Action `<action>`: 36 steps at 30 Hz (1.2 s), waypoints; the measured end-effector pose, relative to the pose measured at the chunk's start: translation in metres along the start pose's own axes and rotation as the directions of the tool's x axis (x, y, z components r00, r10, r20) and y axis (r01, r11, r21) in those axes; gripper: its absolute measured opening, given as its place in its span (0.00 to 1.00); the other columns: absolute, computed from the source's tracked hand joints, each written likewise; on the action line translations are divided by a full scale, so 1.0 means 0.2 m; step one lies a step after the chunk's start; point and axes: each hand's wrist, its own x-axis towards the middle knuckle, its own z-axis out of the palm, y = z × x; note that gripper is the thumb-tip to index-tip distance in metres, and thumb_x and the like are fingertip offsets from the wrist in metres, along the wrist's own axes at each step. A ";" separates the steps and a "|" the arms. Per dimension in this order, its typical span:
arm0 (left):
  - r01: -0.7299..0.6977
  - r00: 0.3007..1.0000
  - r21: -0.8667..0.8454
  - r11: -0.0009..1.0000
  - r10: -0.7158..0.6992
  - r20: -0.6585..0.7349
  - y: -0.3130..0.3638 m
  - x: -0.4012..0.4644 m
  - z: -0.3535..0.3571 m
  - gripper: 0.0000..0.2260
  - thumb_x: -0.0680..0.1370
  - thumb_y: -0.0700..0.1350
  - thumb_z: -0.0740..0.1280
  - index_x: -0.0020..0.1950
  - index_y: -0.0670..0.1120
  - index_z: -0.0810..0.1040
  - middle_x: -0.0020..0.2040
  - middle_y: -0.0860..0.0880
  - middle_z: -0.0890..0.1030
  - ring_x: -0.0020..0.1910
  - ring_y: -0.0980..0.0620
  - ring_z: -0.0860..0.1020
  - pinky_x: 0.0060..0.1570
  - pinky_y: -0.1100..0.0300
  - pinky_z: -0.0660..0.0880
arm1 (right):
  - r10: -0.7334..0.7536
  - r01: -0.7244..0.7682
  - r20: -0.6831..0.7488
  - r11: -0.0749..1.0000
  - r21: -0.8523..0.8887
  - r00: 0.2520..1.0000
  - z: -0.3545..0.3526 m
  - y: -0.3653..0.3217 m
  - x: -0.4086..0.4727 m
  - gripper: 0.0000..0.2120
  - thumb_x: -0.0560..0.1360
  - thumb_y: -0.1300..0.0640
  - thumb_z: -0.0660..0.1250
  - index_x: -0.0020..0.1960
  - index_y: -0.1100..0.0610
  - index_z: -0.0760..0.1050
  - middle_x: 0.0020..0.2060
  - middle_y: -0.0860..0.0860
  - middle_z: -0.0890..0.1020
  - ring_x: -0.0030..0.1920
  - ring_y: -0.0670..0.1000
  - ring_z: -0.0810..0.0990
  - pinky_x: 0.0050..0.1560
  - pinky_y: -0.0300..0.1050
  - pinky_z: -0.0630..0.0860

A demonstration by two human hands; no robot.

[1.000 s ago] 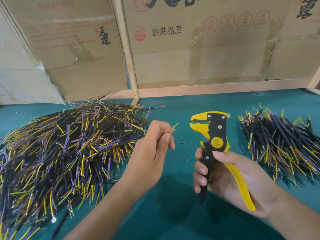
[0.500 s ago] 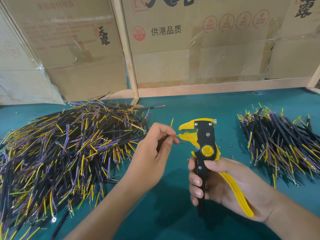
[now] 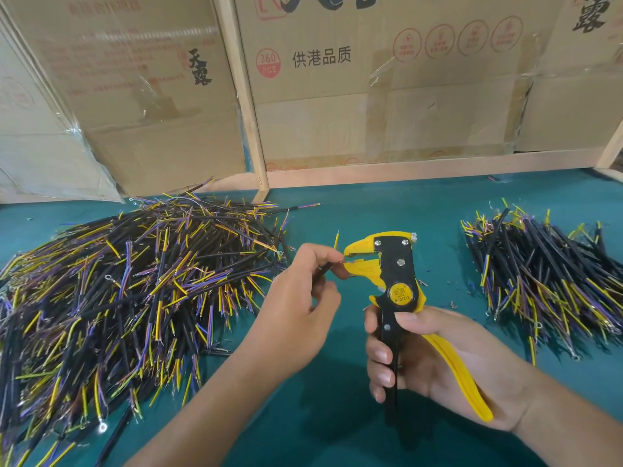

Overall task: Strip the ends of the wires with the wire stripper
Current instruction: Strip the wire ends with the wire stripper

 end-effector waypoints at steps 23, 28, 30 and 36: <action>-0.014 1.000 0.117 0.993 0.012 0.015 0.01 -0.01 0.00 0.14 0.81 0.36 0.59 0.59 0.55 0.74 0.52 0.62 0.81 0.29 0.57 0.67 0.32 0.68 0.67 | 0.037 -0.030 -0.123 0.998 0.056 0.992 0.03 -0.03 -0.01 0.18 0.69 0.44 0.76 0.38 0.56 0.72 0.27 0.51 0.63 0.21 0.49 0.60 0.25 0.40 0.64; -0.048 0.999 0.152 0.987 0.050 -0.015 0.01 0.00 -0.02 0.10 0.85 0.40 0.57 0.56 0.52 0.76 0.42 0.62 0.80 0.24 0.57 0.63 0.26 0.71 0.59 | 0.021 -0.015 -0.132 0.999 0.045 0.991 0.03 -0.03 -0.02 0.19 0.68 0.44 0.75 0.37 0.56 0.71 0.27 0.51 0.63 0.21 0.48 0.60 0.23 0.38 0.63; -0.034 0.999 0.171 0.985 0.040 -0.031 0.00 0.00 -0.03 0.10 0.85 0.41 0.56 0.57 0.52 0.75 0.46 0.60 0.81 0.24 0.56 0.63 0.26 0.70 0.59 | 0.013 -0.007 -0.134 0.999 0.045 0.991 0.03 -0.04 -0.02 0.19 0.68 0.44 0.75 0.37 0.56 0.71 0.26 0.51 0.63 0.21 0.47 0.59 0.23 0.38 0.63; -0.012 0.997 0.222 0.975 0.029 -0.074 0.00 0.01 -0.04 0.09 0.85 0.43 0.56 0.56 0.52 0.75 0.50 0.59 0.83 0.24 0.59 0.65 0.27 0.71 0.60 | -0.023 0.039 -0.119 0.990 0.137 0.993 -0.03 -0.03 0.01 0.19 0.71 0.44 0.75 0.39 0.57 0.72 0.28 0.52 0.64 0.23 0.50 0.62 0.26 0.43 0.66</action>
